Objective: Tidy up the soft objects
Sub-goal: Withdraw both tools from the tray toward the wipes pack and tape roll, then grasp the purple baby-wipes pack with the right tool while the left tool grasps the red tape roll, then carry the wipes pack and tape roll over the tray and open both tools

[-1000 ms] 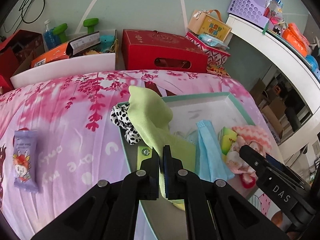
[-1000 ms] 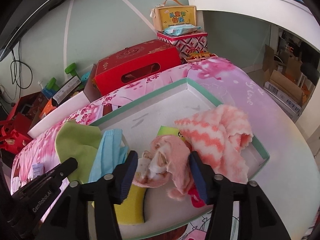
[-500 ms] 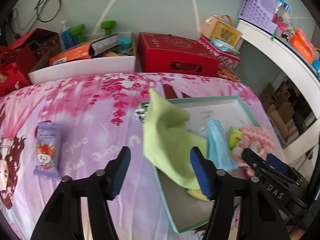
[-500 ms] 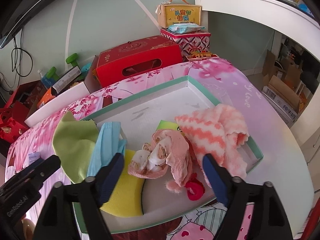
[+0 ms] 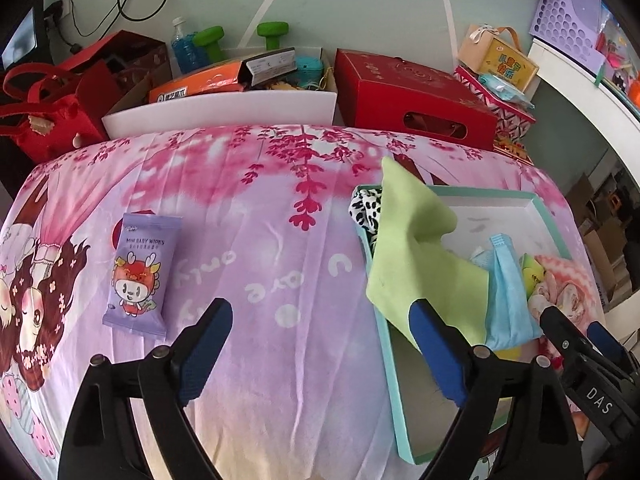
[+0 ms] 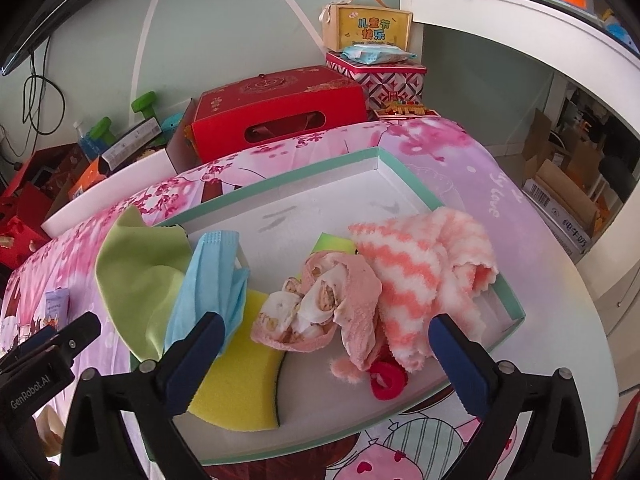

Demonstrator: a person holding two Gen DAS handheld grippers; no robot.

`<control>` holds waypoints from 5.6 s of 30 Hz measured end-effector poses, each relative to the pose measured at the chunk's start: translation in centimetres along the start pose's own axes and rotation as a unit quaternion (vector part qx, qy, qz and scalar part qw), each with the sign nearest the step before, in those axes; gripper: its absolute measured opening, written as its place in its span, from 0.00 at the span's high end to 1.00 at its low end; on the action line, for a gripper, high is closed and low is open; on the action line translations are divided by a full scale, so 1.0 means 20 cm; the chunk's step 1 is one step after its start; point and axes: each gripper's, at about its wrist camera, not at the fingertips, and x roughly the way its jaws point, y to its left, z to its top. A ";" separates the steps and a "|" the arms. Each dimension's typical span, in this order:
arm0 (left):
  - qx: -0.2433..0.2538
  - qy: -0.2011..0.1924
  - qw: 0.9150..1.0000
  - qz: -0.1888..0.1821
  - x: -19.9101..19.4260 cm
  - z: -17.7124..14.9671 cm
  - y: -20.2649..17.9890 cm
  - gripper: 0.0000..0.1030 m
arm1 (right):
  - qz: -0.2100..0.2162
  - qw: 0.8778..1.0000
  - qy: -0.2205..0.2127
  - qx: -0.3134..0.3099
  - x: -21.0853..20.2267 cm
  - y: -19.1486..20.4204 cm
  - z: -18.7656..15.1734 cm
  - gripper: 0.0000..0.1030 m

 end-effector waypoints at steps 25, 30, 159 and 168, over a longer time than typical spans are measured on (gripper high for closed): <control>-0.101 -0.021 0.992 0.072 -0.15 -0.03 0.53 0.12 | 0.060 0.996 -0.027 -0.055 -0.12 0.32 -0.01 0.00; -0.135 -0.027 0.985 0.107 -0.19 -0.06 0.71 0.12 | 0.078 0.993 -0.034 -0.078 -0.15 0.46 -0.03 0.00; -0.056 -0.039 0.996 0.052 0.31 0.13 0.82 0.43 | 0.144 0.972 0.041 -0.181 0.34 1.27 -0.16 0.47; -0.069 -0.039 0.994 0.073 0.19 0.13 0.82 0.43 | 0.152 0.971 0.034 -0.183 0.27 1.24 -0.15 0.48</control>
